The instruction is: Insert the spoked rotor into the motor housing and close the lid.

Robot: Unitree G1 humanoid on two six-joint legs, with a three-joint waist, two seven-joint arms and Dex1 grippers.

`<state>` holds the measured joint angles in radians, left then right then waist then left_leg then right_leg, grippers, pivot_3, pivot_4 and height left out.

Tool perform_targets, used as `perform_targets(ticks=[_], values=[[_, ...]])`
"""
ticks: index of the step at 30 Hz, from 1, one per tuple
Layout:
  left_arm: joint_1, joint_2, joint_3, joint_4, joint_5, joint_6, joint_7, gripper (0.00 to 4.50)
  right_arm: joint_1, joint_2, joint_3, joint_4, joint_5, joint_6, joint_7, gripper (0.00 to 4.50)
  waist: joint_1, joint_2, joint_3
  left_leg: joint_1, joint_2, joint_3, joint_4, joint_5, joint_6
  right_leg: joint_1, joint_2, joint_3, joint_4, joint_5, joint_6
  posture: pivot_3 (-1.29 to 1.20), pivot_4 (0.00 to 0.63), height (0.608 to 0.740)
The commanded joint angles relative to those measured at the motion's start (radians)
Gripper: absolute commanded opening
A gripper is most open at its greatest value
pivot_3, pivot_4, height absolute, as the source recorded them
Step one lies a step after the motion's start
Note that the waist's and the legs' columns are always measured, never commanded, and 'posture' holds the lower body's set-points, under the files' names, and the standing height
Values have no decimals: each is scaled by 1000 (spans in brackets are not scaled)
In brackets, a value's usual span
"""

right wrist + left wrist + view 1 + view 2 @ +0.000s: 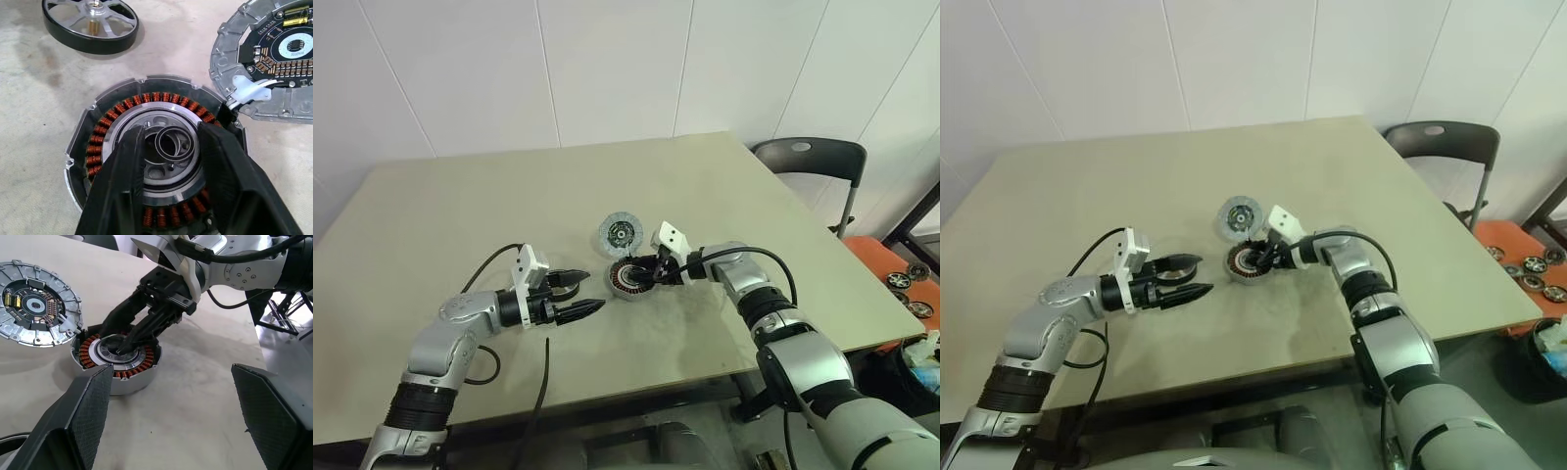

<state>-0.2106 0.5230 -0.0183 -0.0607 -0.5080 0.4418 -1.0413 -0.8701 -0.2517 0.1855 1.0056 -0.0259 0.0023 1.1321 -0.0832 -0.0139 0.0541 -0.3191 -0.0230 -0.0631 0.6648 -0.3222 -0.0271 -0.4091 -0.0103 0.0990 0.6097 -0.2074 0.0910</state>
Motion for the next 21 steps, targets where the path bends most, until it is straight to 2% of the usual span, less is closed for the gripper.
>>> perform_targets(ticks=[1, 21], values=[[-19, 2, 4, -22, 2, -24, -4, 4116, -20, 5, -1, -3, -2, 12, 7, 1600, -1, 0, 0, 0, 0, 0, 0, 0, 0, 0, 0, 0, 0, 0, 0, 0, 0, 740], [-34, -4, 6, 11, 13, -35, -8, 4116, -21, 6, 3, 4, -8, 11, 1, 1600, -17, 0, 0, 0, 0, 0, 0, 0, 0, 0, 0, 0, 0, 0, 0, 0, 0, 740]])
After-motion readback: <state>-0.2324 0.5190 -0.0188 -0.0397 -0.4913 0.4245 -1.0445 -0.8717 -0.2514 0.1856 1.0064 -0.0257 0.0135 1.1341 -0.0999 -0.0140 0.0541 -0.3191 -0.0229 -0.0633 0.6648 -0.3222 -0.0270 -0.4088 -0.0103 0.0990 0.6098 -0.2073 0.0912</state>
